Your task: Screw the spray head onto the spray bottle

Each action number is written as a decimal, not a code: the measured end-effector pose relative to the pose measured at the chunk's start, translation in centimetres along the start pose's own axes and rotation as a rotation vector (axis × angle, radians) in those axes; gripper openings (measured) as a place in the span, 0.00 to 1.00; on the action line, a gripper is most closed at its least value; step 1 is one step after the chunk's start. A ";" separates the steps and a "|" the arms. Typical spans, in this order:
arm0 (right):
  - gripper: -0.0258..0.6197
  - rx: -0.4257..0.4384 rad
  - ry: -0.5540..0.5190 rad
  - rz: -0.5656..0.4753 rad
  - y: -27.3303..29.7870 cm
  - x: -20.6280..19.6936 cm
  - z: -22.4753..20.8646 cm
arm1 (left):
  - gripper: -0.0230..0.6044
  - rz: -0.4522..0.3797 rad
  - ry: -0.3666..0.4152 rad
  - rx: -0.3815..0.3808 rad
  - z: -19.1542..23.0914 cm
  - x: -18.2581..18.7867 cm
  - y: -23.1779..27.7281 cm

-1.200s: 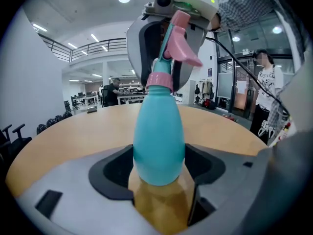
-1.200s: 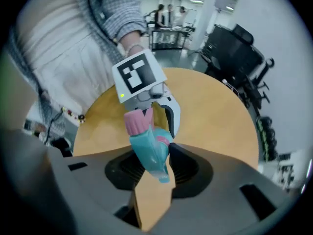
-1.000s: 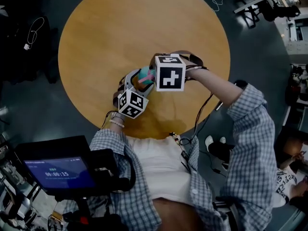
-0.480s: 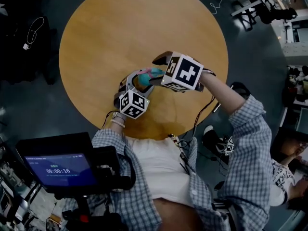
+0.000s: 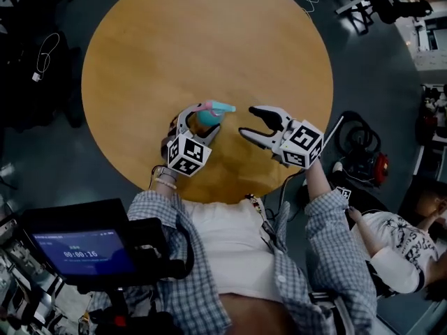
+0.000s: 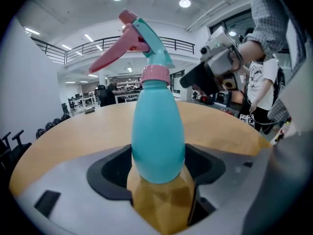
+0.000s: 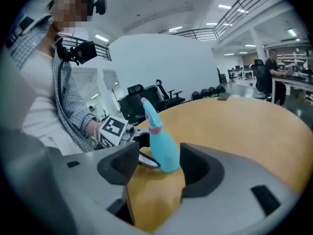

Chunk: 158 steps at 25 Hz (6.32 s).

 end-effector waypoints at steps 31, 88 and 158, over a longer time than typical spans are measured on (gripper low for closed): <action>0.11 -0.257 -0.085 -0.294 5.3 -1.8 5.0 | 0.57 -0.001 -0.065 0.012 0.4 -0.9 -1.3; 0.38 -0.226 -0.141 -0.242 8.0 0.8 7.0 | 0.57 -0.010 -0.008 -0.052 0.7 -1.2 -1.7; 0.27 0.065 -0.379 -0.007 4.9 1.9 2.3 | 0.57 -0.020 0.021 -0.229 2.3 -1.7 -1.3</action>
Point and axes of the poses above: the fingertips, and each gripper's own axes: y forward along the fingers, z to its left, x out of its top, the point moved 10 cm from there along -y, backward along the fingers, and after that the axes turned 2 degrees about -y, right-handed, at the moved point
